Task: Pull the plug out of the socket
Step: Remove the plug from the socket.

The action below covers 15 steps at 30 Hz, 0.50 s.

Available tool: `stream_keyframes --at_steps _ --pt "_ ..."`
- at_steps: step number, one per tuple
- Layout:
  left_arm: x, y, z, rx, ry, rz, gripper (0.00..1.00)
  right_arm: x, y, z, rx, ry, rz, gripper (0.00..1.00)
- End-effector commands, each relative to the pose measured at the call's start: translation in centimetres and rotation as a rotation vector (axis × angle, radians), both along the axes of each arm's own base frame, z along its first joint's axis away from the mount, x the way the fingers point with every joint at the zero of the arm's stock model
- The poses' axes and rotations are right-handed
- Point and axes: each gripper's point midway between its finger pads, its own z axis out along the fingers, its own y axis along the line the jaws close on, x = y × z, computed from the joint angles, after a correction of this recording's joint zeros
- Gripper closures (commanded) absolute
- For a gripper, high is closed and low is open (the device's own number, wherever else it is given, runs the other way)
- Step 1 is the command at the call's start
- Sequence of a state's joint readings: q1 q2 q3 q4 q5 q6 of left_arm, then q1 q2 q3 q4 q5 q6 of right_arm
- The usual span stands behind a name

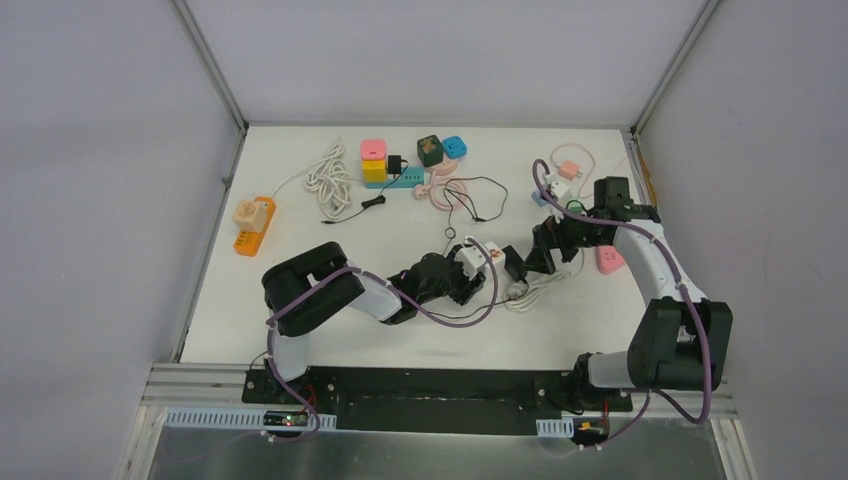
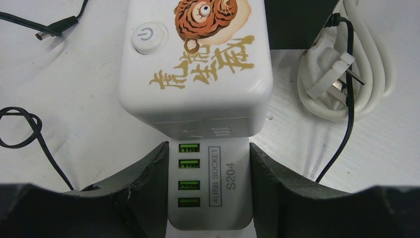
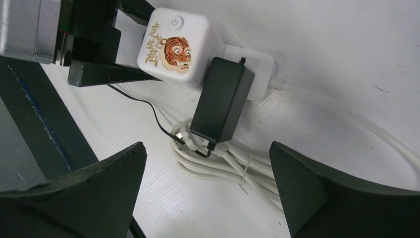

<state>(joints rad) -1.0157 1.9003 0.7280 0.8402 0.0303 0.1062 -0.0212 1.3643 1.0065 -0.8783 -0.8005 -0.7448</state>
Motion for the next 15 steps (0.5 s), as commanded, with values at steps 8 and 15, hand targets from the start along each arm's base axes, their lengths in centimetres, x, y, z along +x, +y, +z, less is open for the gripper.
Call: stream_keyframes --at_steps 8,15 --pt "-0.3 -0.1 -1.6 0.001 0.035 0.006 1.00 1.6 2.2 -1.4 -0.052 0.011 -0.060 0.06" --pt "-0.2 0.0 -1.7 0.003 0.044 0.016 1.00 1.9 1.5 -1.3 -0.097 -0.038 -0.057 0.06"
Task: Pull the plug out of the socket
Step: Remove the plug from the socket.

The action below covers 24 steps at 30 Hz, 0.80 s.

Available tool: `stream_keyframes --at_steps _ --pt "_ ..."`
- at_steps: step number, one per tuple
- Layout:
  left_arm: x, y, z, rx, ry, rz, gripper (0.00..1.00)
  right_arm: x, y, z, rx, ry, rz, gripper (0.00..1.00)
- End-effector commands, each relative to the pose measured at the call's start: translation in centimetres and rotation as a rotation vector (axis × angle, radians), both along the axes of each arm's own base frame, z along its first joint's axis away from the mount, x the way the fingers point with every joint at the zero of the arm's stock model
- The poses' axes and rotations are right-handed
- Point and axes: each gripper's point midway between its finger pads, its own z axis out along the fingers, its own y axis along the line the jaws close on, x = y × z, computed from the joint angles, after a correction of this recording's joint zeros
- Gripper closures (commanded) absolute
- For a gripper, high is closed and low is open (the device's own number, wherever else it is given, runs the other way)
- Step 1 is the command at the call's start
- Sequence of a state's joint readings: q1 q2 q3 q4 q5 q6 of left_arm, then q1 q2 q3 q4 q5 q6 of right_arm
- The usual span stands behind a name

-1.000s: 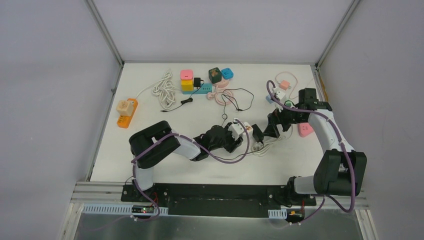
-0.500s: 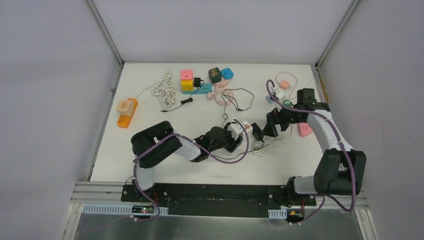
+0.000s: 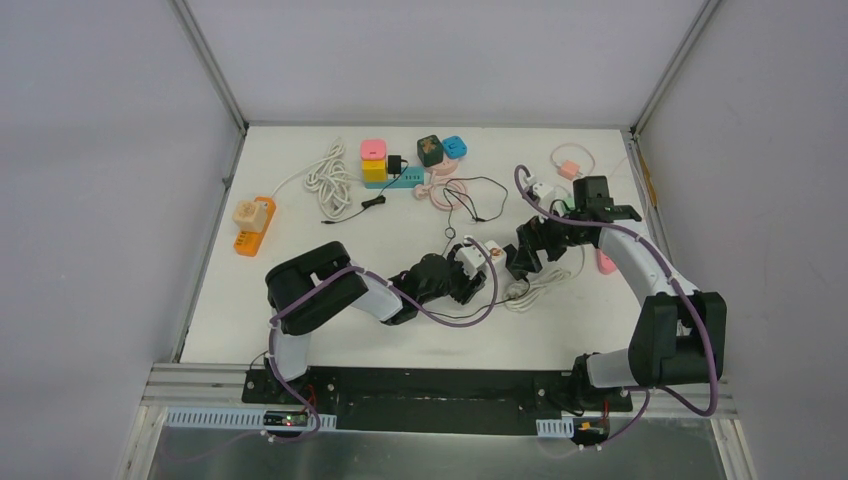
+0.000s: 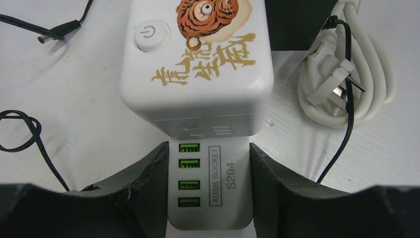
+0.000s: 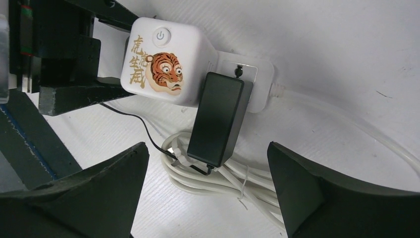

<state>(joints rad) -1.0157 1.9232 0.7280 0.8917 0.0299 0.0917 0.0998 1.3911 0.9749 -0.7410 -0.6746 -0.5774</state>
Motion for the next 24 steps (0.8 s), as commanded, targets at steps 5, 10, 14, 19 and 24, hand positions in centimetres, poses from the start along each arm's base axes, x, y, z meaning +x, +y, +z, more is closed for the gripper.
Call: stream_keyframes --at_steps 5,10,14,19,24 --pt "-0.30 0.41 -2.07 0.043 0.053 0.022 1.00 0.98 -0.79 0.37 -0.054 -0.087 0.009 0.09" --pt "-0.28 0.30 -2.07 0.043 0.052 0.020 1.00 0.76 -0.59 0.22 -0.051 -0.088 0.028 0.12" --pt "-0.31 0.17 -2.23 0.049 0.056 0.014 1.00 0.70 -0.36 -0.09 -0.066 -0.090 0.047 0.14" --pt "-0.30 0.13 -2.28 0.052 0.056 0.013 1.00 0.73 -0.38 0.00 -0.072 -0.094 0.049 0.15" --pt "-0.27 0.15 -2.28 0.053 0.055 0.014 1.00 0.66 -0.40 0.18 -0.074 -0.094 0.052 0.15"
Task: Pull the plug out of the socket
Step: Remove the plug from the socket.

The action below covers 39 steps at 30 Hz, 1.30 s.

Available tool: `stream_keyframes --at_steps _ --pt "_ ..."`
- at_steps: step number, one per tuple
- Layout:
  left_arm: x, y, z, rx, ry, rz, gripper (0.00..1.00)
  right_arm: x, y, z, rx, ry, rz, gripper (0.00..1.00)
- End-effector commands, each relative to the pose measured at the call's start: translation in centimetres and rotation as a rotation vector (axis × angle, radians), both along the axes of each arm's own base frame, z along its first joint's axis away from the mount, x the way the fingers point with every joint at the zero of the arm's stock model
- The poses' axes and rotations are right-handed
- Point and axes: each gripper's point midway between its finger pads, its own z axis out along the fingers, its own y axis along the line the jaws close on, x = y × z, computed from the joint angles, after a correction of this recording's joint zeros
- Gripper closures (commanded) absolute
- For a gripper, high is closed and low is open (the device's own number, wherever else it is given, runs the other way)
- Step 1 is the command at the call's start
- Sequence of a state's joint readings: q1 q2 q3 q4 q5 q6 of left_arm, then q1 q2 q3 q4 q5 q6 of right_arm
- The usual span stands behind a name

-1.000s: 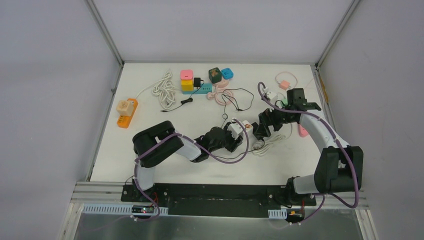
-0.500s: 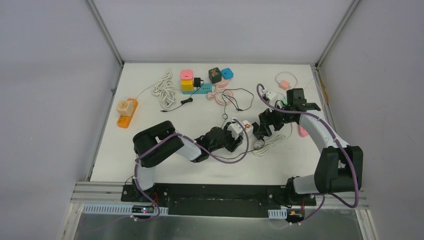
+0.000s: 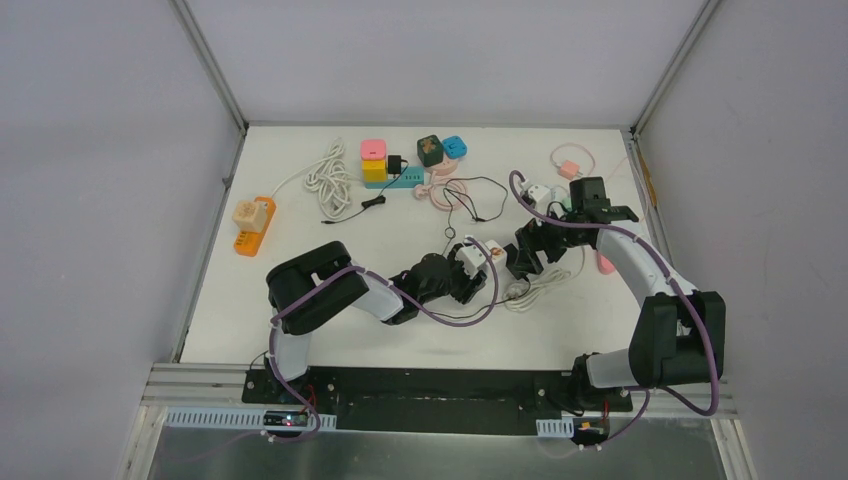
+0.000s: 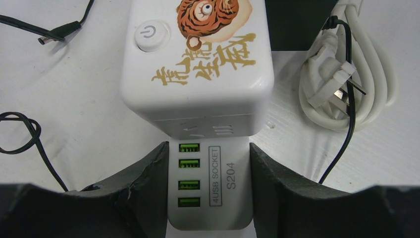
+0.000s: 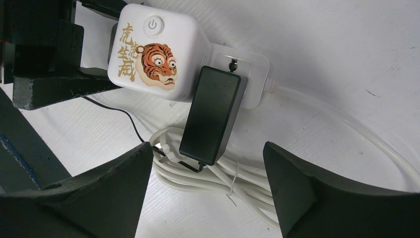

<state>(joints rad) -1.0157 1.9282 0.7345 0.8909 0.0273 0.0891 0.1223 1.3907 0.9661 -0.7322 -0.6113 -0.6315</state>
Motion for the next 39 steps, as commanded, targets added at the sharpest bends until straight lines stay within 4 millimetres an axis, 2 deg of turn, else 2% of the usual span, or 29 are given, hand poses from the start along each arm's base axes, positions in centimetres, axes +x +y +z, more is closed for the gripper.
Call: stream_keyframes --at_steps 1,20,27,34,39 --pt "-0.4 0.3 -2.3 0.054 0.053 0.010 1.00 0.4 0.1 0.9 -0.001 -0.051 0.020 0.15" --pt "-0.5 0.2 -2.2 0.047 0.054 0.006 1.00 0.5 0.5 -0.3 -0.055 -0.053 0.031 0.19" --pt "-0.5 0.3 -2.1 0.043 0.051 0.008 1.00 0.7 1.2 -1.5 -0.093 -0.038 0.022 0.24" --pt "-0.5 0.5 -1.9 0.036 0.047 0.015 1.00 1.6 1.3 -2.9 -0.161 -0.029 -0.028 0.34" --pt "-0.4 0.5 -1.9 0.035 0.045 0.022 1.00 1.8 1.4 -3.0 -0.169 -0.014 -0.049 0.50"
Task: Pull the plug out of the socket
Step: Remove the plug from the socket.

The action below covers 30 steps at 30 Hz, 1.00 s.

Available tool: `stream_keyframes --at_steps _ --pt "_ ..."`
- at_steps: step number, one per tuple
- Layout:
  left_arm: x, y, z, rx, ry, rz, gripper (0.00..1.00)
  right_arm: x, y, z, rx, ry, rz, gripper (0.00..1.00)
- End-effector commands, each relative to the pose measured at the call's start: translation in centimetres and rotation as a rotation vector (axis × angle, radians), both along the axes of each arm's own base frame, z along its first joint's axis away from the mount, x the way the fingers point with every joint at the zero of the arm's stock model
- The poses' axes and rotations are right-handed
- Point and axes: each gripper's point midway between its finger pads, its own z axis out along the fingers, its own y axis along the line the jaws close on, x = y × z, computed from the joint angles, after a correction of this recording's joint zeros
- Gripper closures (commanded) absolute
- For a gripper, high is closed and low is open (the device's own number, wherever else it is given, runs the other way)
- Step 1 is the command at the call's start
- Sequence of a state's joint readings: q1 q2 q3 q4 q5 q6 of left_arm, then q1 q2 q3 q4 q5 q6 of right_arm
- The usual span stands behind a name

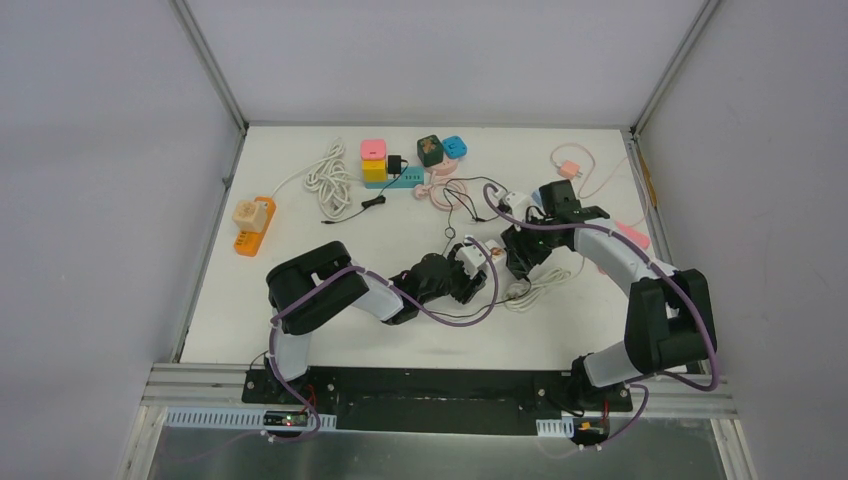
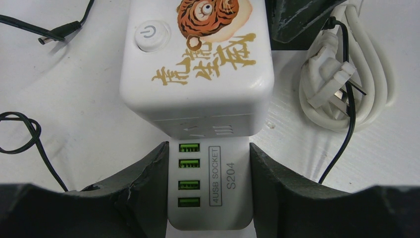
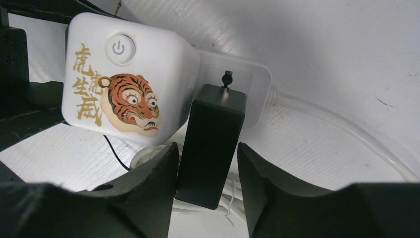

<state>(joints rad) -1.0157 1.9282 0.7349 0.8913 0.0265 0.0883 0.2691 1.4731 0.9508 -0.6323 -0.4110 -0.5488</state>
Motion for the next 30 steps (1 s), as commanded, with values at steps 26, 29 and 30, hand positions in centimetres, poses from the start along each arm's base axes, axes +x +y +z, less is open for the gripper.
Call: stream_keyframes --at_steps 26,29,30 --pt "0.4 1.4 -1.7 0.031 0.012 0.099 1.00 1.3 1.0 0.5 0.063 0.057 -0.151 1.00" --pt "0.5 1.4 -1.7 0.030 0.009 0.108 1.00 1.8 0.2 0.3 0.016 0.014 -0.163 1.00" --pt "0.7 1.5 -1.7 0.030 0.008 0.117 1.00 1.8 0.2 0.3 0.009 0.001 -0.157 1.00"
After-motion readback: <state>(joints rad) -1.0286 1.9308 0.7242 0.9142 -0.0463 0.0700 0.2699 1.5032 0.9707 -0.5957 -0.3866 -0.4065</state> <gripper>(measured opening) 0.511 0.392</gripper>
